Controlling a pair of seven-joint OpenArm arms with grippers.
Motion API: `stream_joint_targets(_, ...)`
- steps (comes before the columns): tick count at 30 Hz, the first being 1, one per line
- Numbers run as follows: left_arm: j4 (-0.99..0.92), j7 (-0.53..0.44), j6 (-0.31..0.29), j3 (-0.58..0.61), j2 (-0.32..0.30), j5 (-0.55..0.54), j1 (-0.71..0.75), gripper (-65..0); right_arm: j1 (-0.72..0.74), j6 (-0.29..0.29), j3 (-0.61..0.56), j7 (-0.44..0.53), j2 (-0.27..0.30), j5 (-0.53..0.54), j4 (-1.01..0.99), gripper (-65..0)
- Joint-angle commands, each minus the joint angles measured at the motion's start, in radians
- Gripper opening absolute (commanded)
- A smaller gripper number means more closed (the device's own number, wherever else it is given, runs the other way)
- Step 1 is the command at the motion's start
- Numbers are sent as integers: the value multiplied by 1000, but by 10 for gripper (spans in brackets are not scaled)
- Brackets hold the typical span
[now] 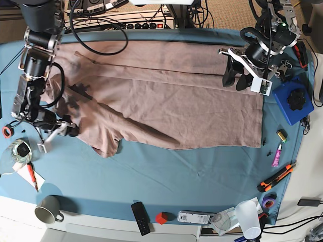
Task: Fold the T-shirt properly
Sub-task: 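Reach the right gripper to the sleeve and drag it across the shirt, then move the left gripper to the shirt's hem corner and grasp it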
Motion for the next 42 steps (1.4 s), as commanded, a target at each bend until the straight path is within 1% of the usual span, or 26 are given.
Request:
stream_joint_targets(1,16,-22,-4,-2,-3,-15,0,-394,13,-2,-2,-61,0,-12,5,-402)
stream_joint_targets(4,16,-22,-4,-2,-3,-14,0,-394,13,-1,-2,-153,-22,34,5,-402)
stream_joint_targets(5,16,-22,-4,-2,-3,-14,0,-394,13,-1,-2,-162,-25,51,5,-402)
stream_joint_targets(8,16,-22,-4,-2,-3,-14,0,-394,15,-1,-2,-145,-24,100,7,-408)
stream_joint_targets(9,16,-22,-4,-2,-3,-15,0,-394,17,0,-2,-142,-24,104,7,-428)
stream_joint_targets(13,16,-22,-4,-2,-3,-15,0,-395,24,0,-2,-143,-24,98,7,-622)
stream_joint_targets(14,16,-22,-4,-2,-3,-15,0,-395,24,0,-2,-143,-24,89,6,-650)
stream_joint_targets(17,16,-28,-4,-2,-3,-14,0,-396,27,-1,-2,-142,-23,51,7,-650)
stream_joint_targets(18,16,-35,-4,-2,-3,-14,0,-409,30,-1,-2,-141,-21,51,8,-650)
stream_joint_targets(20,16,-51,-4,-2,-3,-14,-1,-460,35,0,-2,-126,-18,51,19,-650)
stream_joint_targets(22,16,-51,-4,-2,-3,-14,-11,-522,35,2,2,-93,-15,50,52,-650)
stream_joint_targets(25,16,-52,-4,-2,-3,-14,-43,-639,35,5,24,-56,-16,50,115,-650)
stream_joint_targets(26,16,-52,-4,-2,-3,-14,-57,-650,36,5,32,-51,-16,49,134,-650)
stream_joint_targets(29,16,-52,-4,-2,-3,-4,-95,-650,59,4,44,-45,-16,16,159,-650)
stream_joint_targets(33,15,-55,-4,-2,-3,48,-137,-650,93,7,43,-29,-16,-2,159,-650)
stream_joint_targets(36,3,-95,-4,-2,-3,79,-166,-650,104,6,43,-30,-16,-1,159,-650)
stream_joint_targets(38,-21,-104,-3,-1,-3,108,-191,-650,104,6,43,-38,-16,-1,159,-650)
stream_joint_targets(39,-40,-105,-3,-1,-3,117,-206,-642,104,6,43,-42,-16,-1,159,-650)
stream_joint_targets(40,-61,-105,-4,-1,-3,123,-220,-614,104,6,43,-50,-16,-1,159,-650)
stream_joint_targets(42,-108,-105,-4,-1,-3,124,-252,-531,104,6,43,-68,-16,-1,159,-650)
